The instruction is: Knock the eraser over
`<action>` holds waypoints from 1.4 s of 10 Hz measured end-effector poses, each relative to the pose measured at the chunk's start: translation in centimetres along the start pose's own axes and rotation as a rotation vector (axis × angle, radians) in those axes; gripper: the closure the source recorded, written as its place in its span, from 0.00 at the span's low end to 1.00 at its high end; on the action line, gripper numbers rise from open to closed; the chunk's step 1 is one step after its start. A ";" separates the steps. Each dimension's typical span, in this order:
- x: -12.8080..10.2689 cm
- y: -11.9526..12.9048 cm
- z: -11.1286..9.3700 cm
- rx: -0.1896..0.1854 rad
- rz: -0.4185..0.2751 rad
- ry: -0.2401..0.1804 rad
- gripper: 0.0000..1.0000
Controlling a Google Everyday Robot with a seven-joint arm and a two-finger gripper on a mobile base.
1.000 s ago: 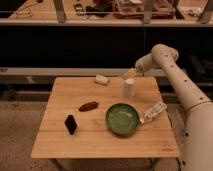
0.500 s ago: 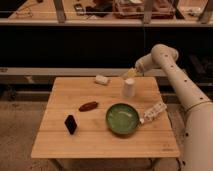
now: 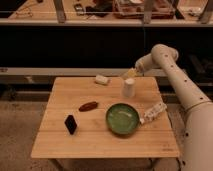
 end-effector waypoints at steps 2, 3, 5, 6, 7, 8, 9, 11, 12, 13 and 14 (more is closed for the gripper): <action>-0.1 1.5 -0.4 -0.035 -0.023 -0.017 0.20; 0.0 3.4 -0.9 -0.074 -0.058 -0.035 0.20; 1.0 9.0 -2.9 -0.165 -0.175 -0.076 0.20; 2.3 12.7 -4.3 -0.200 -0.262 -0.100 0.23; 3.7 15.6 -5.3 -0.220 -0.333 -0.122 0.30; 4.9 18.4 -5.9 -0.237 -0.400 -0.141 0.38; 6.6 22.6 -6.2 -0.265 -0.501 -0.161 0.51; 8.8 28.4 -5.6 -0.305 -0.637 -0.178 0.69; 9.4 30.5 -5.2 -0.321 -0.688 -0.186 0.74; 9.9 32.6 -4.9 -0.336 -0.739 -0.195 0.74; 10.2 33.2 -4.9 -0.341 -0.754 -0.197 0.74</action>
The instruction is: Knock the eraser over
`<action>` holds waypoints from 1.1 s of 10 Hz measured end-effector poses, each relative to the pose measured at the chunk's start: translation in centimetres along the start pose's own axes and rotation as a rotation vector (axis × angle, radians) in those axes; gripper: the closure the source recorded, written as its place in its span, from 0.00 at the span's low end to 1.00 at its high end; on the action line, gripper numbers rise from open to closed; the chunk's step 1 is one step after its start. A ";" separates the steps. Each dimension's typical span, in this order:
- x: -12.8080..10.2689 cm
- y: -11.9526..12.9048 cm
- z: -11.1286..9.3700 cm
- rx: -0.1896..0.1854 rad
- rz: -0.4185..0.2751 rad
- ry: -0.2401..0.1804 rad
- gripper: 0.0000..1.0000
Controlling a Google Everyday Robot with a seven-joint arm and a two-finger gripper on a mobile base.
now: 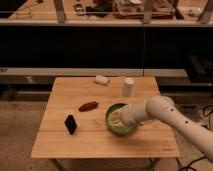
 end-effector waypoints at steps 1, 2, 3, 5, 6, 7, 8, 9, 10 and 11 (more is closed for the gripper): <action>0.0 0.0 0.0 0.002 0.000 -0.001 0.74; 0.0 0.1 0.0 -0.003 0.001 -0.006 0.74; -0.8 0.5 0.4 -0.026 -0.012 -0.024 0.74; -5.1 2.9 2.8 -0.152 -0.100 -0.116 0.74; -8.4 4.6 4.8 -0.254 -0.173 -0.179 0.74; -10.4 5.5 6.3 -0.332 -0.228 -0.215 0.74; -11.2 5.6 7.6 -0.388 -0.264 -0.218 0.74; -11.8 5.3 9.4 -0.448 -0.297 -0.206 0.74; -11.9 5.0 10.7 -0.483 -0.307 -0.190 0.74; -11.7 4.5 12.3 -0.513 -0.295 -0.164 0.74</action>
